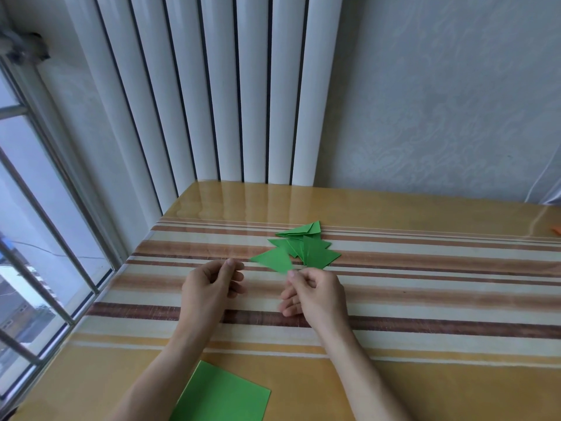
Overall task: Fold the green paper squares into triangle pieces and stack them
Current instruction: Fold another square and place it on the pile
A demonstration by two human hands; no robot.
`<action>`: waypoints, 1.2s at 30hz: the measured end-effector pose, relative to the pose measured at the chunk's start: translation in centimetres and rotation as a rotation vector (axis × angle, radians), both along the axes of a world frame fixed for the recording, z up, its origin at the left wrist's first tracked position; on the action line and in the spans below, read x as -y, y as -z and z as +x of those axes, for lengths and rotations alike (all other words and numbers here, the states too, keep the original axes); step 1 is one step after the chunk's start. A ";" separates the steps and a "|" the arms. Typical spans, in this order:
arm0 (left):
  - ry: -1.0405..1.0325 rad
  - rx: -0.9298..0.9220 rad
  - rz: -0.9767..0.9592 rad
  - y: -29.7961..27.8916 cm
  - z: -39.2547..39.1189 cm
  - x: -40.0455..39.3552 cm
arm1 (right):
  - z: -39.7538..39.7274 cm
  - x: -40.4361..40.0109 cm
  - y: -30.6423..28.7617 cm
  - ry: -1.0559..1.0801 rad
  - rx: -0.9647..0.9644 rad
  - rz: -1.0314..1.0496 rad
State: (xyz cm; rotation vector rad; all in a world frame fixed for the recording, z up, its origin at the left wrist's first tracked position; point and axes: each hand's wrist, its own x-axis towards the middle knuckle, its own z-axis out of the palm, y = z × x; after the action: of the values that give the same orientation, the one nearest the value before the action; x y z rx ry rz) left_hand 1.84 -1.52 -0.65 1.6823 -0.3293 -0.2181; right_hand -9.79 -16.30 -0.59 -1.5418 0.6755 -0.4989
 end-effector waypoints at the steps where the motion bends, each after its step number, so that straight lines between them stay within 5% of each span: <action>1: -0.008 -0.006 0.000 0.0 0.0 0.0 | -0.1 0.2 -0.1 0.050 0.027 0.051; 14: 0.062 0.051 0.075 0.5 -0.6 0.2 | 0.0 1.6 -0.6 0.300 0.208 0.463; 18: 0.057 0.052 0.072 0.5 -0.5 0.3 | 0.4 1.9 0.2 0.318 0.178 0.373; 24: 0.049 -0.018 0.012 0.3 -0.2 0.2 | 0.0 0.9 0.0 0.331 0.068 -0.056; 26: 0.045 -0.048 -0.023 0.3 -0.1 0.2 | -0.2 0.3 -0.4 0.181 0.017 -0.235; 31: -0.012 -0.106 -0.144 0.0 0.4 -0.1 | -0.2 -3.0 -0.2 -0.625 -0.189 -0.699; 36: -0.076 -0.100 -0.220 -0.4 1.0 -0.9 | -0.9 -4.8 -0.4 -0.953 -0.411 -0.934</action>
State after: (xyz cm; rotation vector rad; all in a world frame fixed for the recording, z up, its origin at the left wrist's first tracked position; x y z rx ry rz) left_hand 2.89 -0.67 -0.24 1.4581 -0.2066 -0.2014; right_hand -10.69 -11.53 -0.17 -2.6383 -0.1169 0.3098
